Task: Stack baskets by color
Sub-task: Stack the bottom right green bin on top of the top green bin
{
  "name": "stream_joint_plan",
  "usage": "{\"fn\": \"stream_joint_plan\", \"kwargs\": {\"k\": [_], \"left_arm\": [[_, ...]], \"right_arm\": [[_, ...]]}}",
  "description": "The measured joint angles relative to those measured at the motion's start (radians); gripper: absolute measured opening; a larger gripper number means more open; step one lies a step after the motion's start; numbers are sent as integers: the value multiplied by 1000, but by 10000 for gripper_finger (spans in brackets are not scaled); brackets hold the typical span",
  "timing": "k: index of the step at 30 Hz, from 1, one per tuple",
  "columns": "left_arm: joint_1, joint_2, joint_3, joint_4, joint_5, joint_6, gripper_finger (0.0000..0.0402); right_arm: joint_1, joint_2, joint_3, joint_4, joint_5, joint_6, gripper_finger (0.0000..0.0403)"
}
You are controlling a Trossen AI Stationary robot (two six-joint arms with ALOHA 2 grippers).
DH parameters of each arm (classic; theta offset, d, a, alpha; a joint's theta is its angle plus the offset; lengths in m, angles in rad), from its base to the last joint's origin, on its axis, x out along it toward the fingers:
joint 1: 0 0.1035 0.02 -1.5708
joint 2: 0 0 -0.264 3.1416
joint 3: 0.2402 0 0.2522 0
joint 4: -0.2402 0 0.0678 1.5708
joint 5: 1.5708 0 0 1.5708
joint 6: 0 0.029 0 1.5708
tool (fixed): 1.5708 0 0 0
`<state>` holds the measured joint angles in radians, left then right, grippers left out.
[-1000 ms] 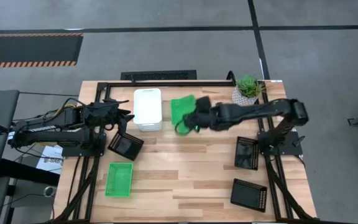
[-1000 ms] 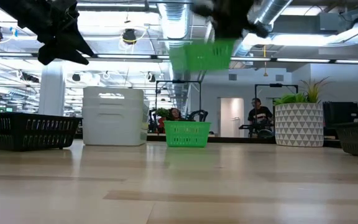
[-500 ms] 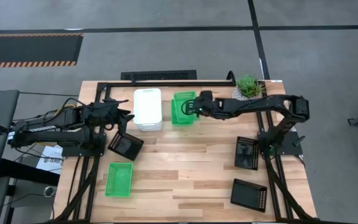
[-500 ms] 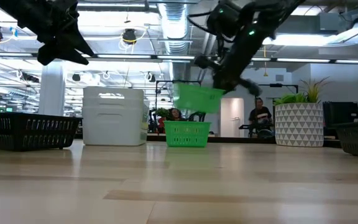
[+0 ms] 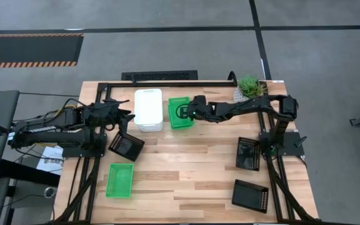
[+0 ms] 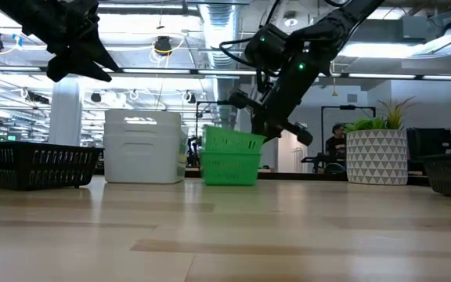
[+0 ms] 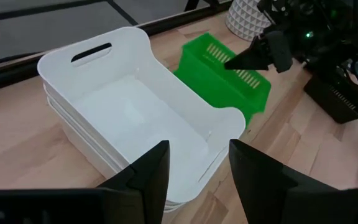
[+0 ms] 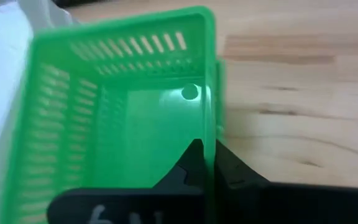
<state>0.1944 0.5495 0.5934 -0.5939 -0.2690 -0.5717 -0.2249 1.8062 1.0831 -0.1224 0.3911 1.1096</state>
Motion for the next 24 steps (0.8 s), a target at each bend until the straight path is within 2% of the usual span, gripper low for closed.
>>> {"fn": "stream_joint_plan", "kwargs": {"k": [8,24], "left_arm": [[0,0,0,0,0,0,153],[0,0,0,0,1,-2,153]], "right_arm": [[0,-1,37,-8,0,-64,12],[9,-2,44,-129,-1,-68,29]]}}
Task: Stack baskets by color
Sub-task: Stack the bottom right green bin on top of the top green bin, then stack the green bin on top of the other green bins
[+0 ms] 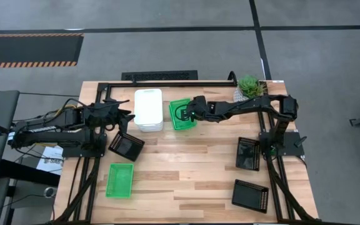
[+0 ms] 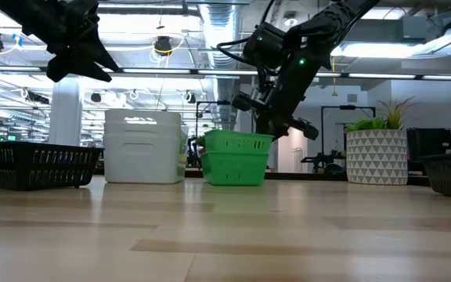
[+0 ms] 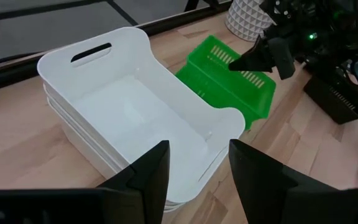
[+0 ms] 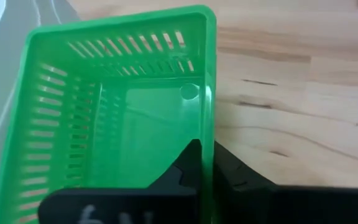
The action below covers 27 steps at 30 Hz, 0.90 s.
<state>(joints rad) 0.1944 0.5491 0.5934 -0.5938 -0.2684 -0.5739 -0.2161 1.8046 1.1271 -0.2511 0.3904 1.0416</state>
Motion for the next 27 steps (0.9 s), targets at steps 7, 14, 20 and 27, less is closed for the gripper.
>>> {"fn": "stream_joint_plan", "kwargs": {"k": [7,14,20,27], "left_arm": [[0,0,0,0,0,-10,153],[0,0,0,0,27,-10,153],[0,0,0,-16,125,-10,153],[-60,27,0,-157,295,-49,153]], "right_arm": [[0,0,0,-30,-6,-19,68],[-10,0,3,-24,-6,-42,129],[-19,-62,103,-70,8,-153,175],[56,-179,201,-179,8,-267,189]]}}
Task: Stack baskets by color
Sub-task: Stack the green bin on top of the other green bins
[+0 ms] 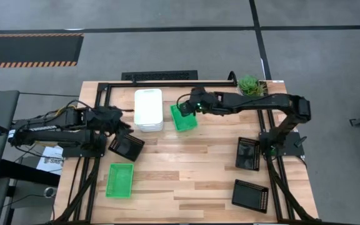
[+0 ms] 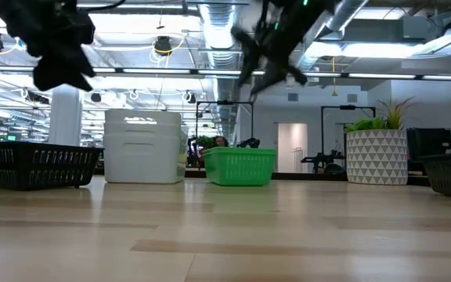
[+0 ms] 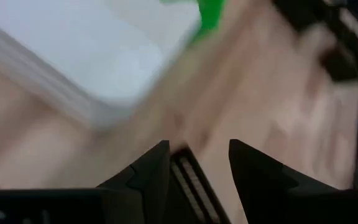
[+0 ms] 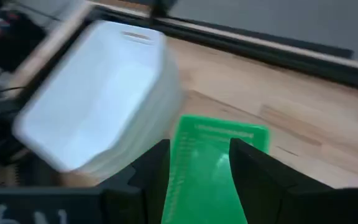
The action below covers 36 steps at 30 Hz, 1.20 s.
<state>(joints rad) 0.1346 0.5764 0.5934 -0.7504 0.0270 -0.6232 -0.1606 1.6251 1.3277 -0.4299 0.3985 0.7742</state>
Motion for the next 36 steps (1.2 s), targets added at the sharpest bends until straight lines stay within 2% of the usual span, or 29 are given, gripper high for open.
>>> {"fn": "stream_joint_plan", "kwargs": {"k": [4,8,14,17,20,25,32,36], "left_arm": [[-137,40,0,-31,85,-91,153],[-338,93,0,-36,96,-237,153],[-662,209,0,28,69,-540,153],[-789,269,0,84,44,-666,153],[-887,334,0,79,-27,-780,153],[-972,460,0,28,-131,-920,132],[-1005,665,0,35,-164,-987,13],[-985,756,0,99,-175,-1003,8]], "right_arm": [[78,-63,7,-55,0,-24,183],[165,-94,7,-125,1,-19,177],[279,-81,5,-207,46,33,173],[314,-60,8,-206,53,54,174],[339,-52,6,-223,65,65,172],[365,-46,5,-224,100,66,168],[377,-47,6,-221,104,66,164],[381,-47,6,-221,104,66,164]]}}
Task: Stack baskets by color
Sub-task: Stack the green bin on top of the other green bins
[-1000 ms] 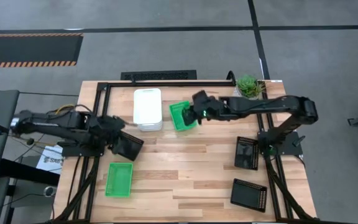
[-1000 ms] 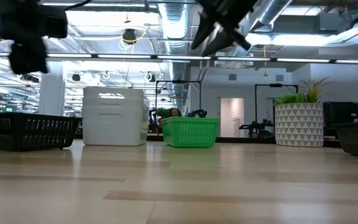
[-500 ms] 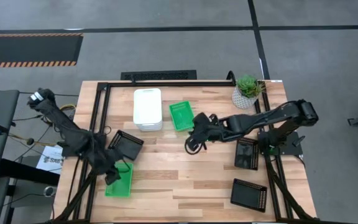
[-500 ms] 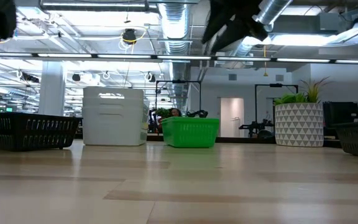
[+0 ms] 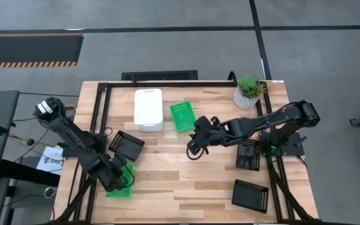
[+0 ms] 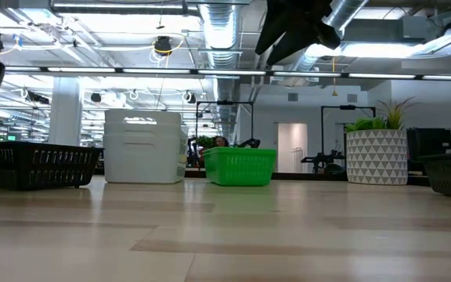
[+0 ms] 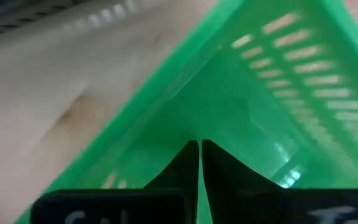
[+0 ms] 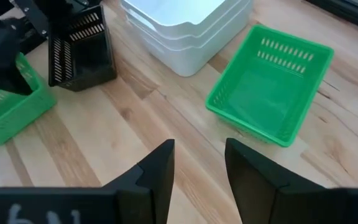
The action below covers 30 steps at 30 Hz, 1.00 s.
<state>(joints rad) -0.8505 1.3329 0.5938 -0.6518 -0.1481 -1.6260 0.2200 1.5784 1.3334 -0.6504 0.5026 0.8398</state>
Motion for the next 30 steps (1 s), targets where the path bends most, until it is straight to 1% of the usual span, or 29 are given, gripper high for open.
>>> {"fn": "stream_joint_plan", "kwargs": {"k": [2,5,9,12,14,16,18,21,24,26,27,28,30], "left_arm": [[18,39,0,69,-16,6,4],[50,95,2,224,-58,33,1],[131,163,3,465,-150,122,0],[226,208,0,677,-213,263,0],[304,240,11,808,-227,377,0],[377,277,45,865,-225,481,0],[436,315,103,897,-222,581,0],[504,363,222,904,-240,729,0],[545,404,355,872,-160,889,0],[553,405,438,761,-120,975,0],[553,400,481,675,-111,1006,0],[550,386,513,573,-113,1036,0],[535,351,571,352,-147,1070,0]], "right_arm": [[6,0,0,2,0,0,164],[21,0,0,6,0,0,161],[57,0,0,3,0,26,157],[87,0,0,-1,0,50,154],[107,0,0,-1,7,66,153],[126,0,0,-1,15,86,151],[142,0,0,-3,18,104,149],[164,0,0,-4,22,127,146],[183,0,0,-9,24,160,144],[202,0,0,-9,26,172,142],[214,0,0,-9,27,174,142],[228,0,0,-9,27,174,141],[255,0,0,-9,26,178,141]]}}
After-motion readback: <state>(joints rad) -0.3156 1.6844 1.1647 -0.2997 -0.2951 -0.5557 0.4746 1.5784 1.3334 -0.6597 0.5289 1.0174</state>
